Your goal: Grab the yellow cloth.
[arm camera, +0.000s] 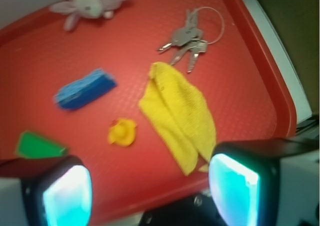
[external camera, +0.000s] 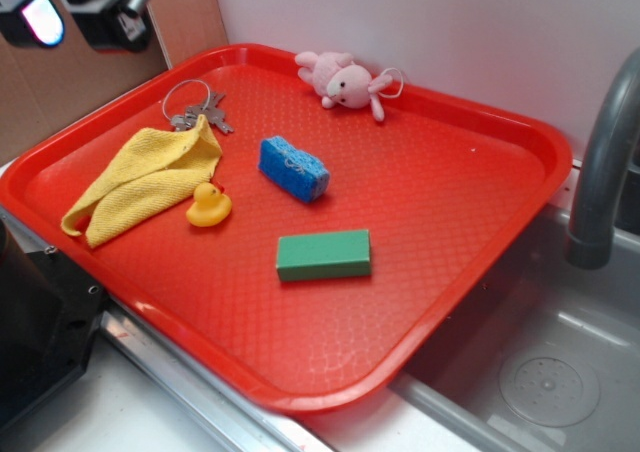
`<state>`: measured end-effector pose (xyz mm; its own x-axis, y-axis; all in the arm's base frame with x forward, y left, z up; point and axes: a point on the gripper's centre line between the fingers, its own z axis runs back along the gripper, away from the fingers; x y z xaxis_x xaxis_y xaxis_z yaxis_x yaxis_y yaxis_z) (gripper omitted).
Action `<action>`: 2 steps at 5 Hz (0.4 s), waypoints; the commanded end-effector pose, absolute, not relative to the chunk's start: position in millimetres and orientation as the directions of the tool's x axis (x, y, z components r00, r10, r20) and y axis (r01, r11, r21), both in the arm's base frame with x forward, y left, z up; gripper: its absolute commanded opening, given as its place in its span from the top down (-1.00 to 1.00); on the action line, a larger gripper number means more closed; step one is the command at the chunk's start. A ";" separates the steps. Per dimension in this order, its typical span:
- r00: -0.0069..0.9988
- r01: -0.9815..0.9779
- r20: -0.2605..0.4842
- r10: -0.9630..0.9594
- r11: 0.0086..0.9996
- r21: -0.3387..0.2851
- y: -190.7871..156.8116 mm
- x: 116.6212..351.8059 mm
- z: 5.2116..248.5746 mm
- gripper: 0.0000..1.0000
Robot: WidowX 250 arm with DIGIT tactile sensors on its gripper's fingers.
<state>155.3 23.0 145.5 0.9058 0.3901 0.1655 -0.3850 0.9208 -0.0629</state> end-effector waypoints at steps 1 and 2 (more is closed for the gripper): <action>0.855 -0.480 0.222 0.469 0.877 -0.005 67.0 168.0 79.3 -1.00; 0.856 -0.501 0.175 0.486 0.863 0.057 78.1 167.3 50.9 -1.00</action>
